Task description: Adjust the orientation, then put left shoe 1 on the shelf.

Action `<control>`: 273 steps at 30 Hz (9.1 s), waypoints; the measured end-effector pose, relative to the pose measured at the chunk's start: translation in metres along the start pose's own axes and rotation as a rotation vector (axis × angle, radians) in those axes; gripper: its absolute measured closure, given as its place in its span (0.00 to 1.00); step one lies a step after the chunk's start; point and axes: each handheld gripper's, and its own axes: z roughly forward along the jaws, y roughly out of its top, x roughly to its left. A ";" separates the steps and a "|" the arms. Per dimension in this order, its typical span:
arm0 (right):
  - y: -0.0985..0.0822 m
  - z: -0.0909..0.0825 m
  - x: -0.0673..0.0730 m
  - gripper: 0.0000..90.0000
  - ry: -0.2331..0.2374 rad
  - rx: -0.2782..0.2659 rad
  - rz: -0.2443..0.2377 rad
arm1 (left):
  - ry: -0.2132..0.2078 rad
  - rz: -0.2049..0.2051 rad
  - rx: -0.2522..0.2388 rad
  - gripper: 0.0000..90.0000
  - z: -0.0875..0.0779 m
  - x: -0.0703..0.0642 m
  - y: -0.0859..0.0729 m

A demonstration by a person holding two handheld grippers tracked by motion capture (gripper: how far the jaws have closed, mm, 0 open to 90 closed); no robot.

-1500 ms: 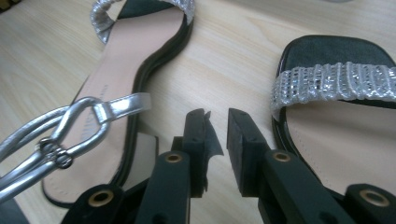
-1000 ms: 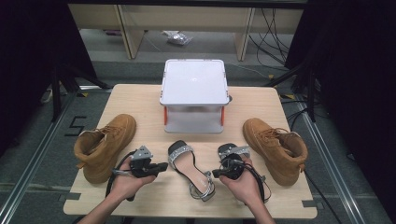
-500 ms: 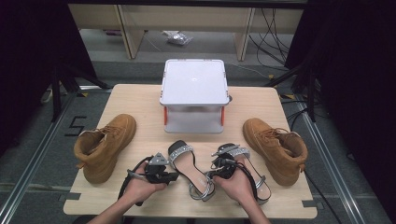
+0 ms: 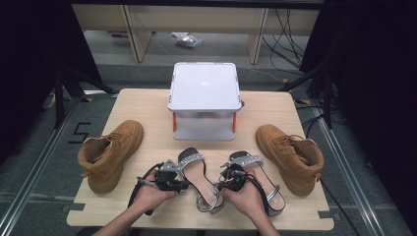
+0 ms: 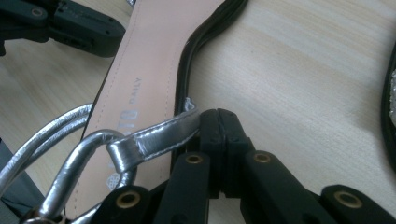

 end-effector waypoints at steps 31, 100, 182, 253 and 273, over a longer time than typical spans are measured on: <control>0.002 -0.023 -0.014 0.58 -0.016 -0.087 0.065 | 0.089 -0.016 -0.293 0.86 -0.051 0.040 0.024; 0.060 0.040 0.056 0.32 -0.108 0.166 0.147 | 0.282 -0.024 -0.435 0.92 -0.048 0.083 0.162; 0.170 0.080 0.003 0.45 -0.152 0.125 0.050 | 0.258 -0.048 -0.422 0.99 -0.049 0.092 0.163; 0.119 0.044 0.011 1.00 -0.145 -0.157 0.038 | 0.260 -0.049 -0.416 0.99 -0.048 0.091 0.164; 0.122 0.051 -0.005 0.94 -0.169 -0.154 0.090 | 0.263 -0.041 -0.413 0.99 -0.048 0.091 0.165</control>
